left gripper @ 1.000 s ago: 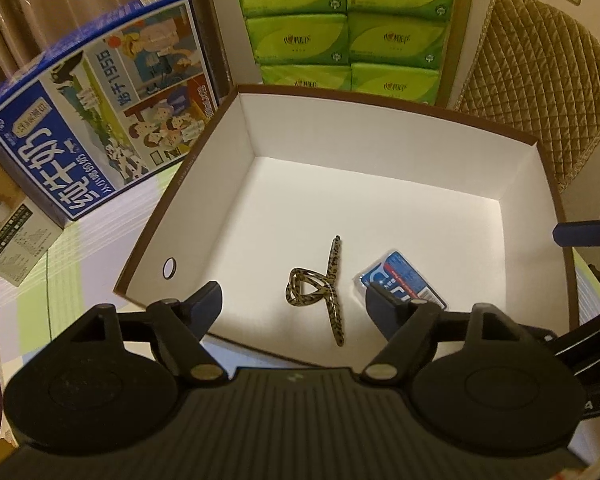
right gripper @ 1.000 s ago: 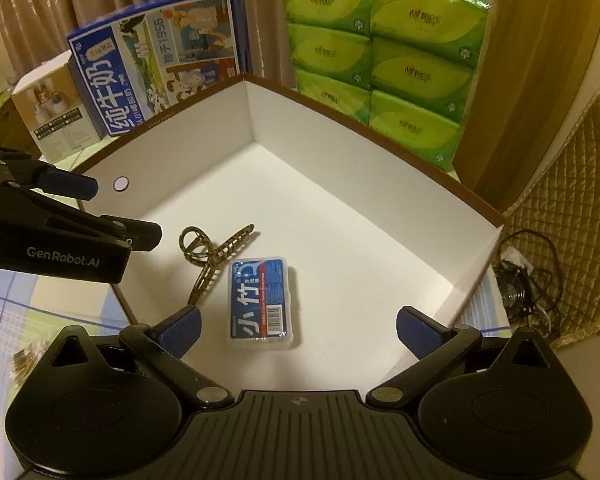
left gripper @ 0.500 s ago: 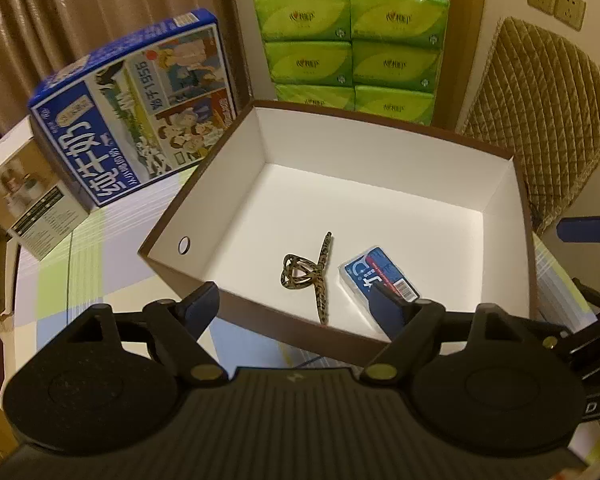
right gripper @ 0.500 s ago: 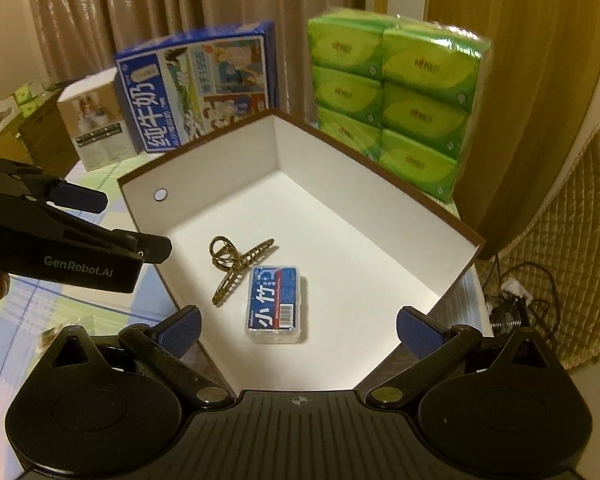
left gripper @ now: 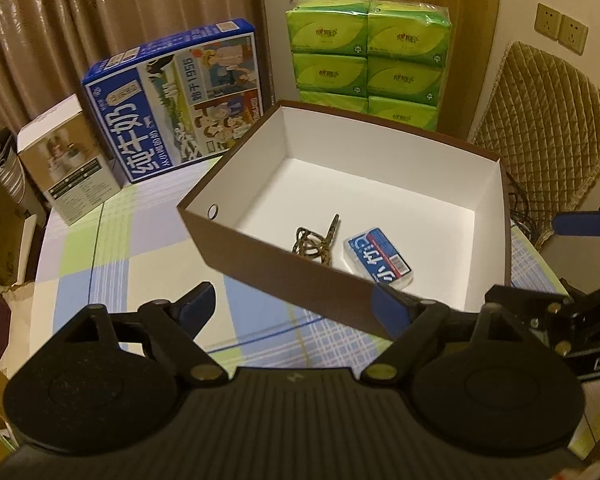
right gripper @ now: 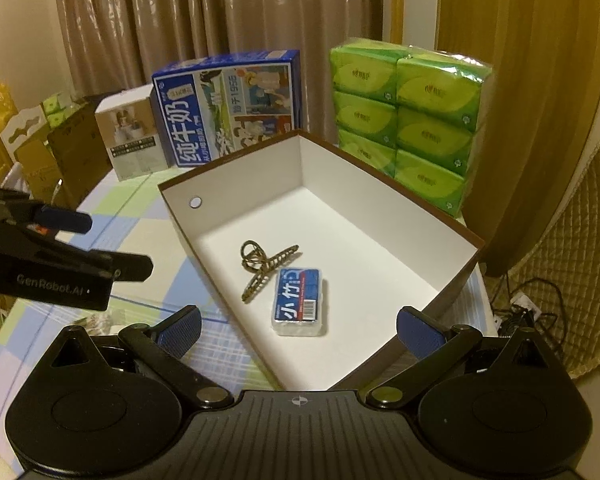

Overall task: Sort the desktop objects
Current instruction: 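Withdraw both tools from the box back toward the remaining items, then grasp the green ointment card with the right tool while the left tool grasps the dark scrunchie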

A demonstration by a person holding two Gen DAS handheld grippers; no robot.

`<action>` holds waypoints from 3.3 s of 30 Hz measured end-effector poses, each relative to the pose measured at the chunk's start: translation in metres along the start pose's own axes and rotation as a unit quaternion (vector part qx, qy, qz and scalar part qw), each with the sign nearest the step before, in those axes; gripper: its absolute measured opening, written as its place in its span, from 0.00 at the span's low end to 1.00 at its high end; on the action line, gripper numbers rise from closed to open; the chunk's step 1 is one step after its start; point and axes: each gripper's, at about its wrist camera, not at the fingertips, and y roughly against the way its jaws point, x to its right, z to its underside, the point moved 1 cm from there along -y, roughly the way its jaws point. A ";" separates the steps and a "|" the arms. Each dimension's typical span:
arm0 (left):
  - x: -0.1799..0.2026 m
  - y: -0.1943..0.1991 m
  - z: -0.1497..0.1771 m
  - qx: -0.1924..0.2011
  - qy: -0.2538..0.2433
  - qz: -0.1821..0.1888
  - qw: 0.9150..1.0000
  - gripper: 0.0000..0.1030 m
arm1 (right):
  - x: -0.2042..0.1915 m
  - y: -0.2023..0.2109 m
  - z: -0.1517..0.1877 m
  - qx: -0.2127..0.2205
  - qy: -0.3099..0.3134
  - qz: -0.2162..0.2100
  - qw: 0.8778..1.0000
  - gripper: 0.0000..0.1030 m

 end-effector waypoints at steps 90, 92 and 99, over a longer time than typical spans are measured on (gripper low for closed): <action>-0.090 -0.023 0.187 -0.095 -0.029 0.077 0.992 0.73 | -0.074 -0.064 0.140 -0.100 0.056 -0.048 0.992 0.37; -0.091 -0.024 0.188 -0.098 -0.027 0.077 0.992 0.73 | -0.074 -0.063 0.141 -0.099 0.058 -0.045 0.992 0.36; -0.086 -0.028 0.192 -0.100 -0.037 0.082 0.991 0.73 | -0.051 -0.053 0.141 -0.104 0.009 -0.013 0.994 0.35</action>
